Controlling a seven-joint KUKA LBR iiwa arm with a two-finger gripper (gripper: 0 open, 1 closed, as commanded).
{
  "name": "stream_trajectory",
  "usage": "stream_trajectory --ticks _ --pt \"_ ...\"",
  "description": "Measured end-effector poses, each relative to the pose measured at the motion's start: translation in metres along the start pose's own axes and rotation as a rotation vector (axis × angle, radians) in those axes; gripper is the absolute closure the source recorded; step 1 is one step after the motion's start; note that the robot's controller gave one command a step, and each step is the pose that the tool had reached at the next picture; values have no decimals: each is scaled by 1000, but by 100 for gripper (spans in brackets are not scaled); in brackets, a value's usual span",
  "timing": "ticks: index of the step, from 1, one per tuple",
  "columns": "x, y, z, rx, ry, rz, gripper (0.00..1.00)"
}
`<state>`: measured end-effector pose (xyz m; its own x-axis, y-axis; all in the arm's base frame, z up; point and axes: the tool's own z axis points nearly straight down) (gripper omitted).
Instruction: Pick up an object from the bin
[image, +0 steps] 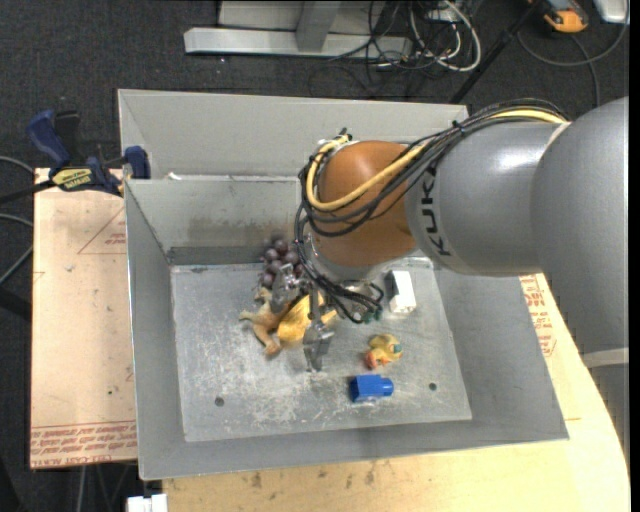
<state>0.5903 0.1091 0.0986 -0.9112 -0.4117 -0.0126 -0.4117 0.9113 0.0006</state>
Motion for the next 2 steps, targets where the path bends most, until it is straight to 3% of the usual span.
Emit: stream_trajectory --ticks 1,2 --pt "-1 -20 10 -11 -16 -1 0" --pt "6 -27 19 0 -5 6 100"
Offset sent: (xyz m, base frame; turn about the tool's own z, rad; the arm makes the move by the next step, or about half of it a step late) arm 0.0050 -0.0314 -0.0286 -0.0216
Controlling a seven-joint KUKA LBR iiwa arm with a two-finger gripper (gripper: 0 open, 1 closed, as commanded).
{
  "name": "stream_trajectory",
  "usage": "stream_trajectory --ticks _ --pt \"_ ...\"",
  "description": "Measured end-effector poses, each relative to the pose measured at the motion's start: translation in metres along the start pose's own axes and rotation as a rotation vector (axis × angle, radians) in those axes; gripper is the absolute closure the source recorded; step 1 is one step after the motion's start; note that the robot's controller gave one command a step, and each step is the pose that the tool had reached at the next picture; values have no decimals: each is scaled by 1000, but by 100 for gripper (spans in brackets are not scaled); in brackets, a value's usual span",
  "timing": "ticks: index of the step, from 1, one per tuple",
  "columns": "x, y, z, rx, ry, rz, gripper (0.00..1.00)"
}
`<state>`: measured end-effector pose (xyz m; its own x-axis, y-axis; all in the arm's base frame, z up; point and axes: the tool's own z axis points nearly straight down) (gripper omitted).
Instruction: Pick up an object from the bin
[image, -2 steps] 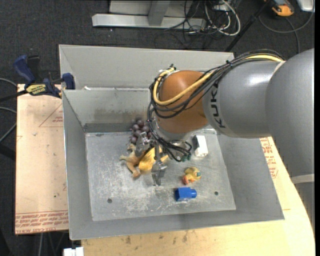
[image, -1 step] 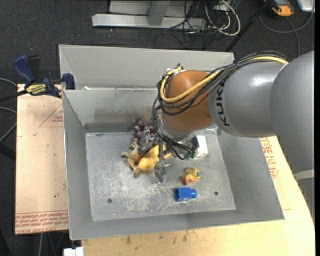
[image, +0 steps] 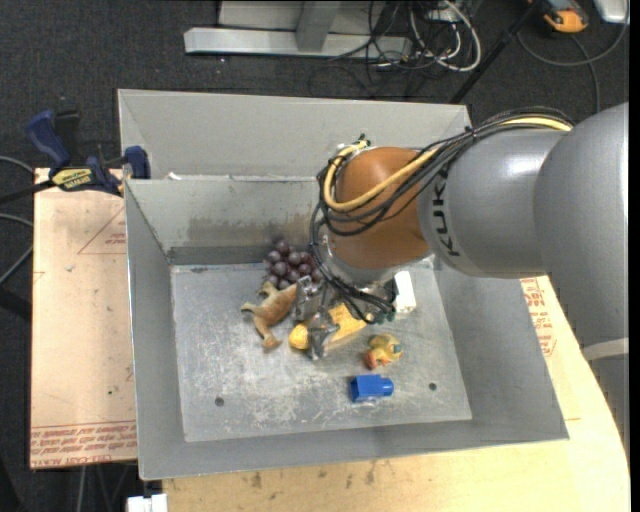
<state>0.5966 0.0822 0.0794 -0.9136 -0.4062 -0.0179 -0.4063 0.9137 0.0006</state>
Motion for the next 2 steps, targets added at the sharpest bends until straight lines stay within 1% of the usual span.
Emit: stream_trajectory --ticks 1,2 --pt "0 0 0 0 0 0 100" --pt "0 0 -1 0 4 0 100"
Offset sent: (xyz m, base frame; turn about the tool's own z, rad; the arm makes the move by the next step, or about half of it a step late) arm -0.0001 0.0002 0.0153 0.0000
